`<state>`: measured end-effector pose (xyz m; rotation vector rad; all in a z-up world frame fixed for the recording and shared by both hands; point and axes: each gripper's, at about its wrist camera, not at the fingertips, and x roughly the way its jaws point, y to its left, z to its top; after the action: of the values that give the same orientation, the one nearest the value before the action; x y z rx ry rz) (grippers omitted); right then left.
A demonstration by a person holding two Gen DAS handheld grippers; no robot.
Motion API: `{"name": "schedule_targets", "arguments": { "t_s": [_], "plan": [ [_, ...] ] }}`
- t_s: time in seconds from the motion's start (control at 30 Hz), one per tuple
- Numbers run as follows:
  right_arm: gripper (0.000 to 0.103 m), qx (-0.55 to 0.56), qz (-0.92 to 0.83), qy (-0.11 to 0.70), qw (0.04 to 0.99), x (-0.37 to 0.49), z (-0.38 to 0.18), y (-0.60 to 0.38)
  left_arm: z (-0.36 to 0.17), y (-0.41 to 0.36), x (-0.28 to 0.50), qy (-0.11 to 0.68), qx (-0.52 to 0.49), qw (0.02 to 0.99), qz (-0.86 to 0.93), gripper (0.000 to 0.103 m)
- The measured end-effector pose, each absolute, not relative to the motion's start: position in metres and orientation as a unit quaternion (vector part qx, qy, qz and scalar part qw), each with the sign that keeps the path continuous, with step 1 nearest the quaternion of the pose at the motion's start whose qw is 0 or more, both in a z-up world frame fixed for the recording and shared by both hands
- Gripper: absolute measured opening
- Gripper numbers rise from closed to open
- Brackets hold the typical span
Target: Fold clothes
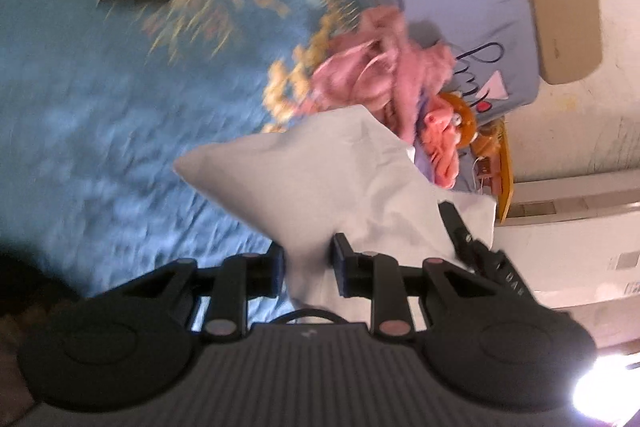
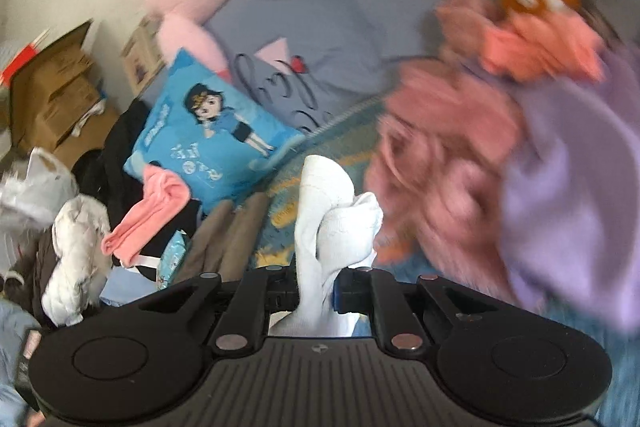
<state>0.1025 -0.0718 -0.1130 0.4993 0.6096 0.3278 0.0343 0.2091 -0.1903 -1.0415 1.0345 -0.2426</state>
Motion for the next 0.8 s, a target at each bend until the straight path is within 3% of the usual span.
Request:
{"name": "schedule_targets", "arguments": {
  "t_s": [0.27,0.5,0.7,0.8],
  "plan": [
    [0.011,0.173,0.222,0.245,0.928,0.274,-0.074,-0.025,-0.114,0.242,0.162,0.382,-0.397,0.833,-0.051,0.027],
    [0.012,0.109,0.269,0.252,0.923,0.440,-0.100,0.005,-0.164,0.252,0.300,0.359,-0.360,0.861,0.028,0.028],
    [0.011,0.084,0.190,0.396,0.894,0.535,-0.194,-0.007,-0.225,0.254,0.404,0.372,-0.362,0.851,0.073,0.029],
    [0.011,0.078,0.164,0.409,0.894,0.538,-0.215,-0.020,-0.259,0.238,0.409,0.384,-0.390,0.835,0.058,0.032]
  ]
}}
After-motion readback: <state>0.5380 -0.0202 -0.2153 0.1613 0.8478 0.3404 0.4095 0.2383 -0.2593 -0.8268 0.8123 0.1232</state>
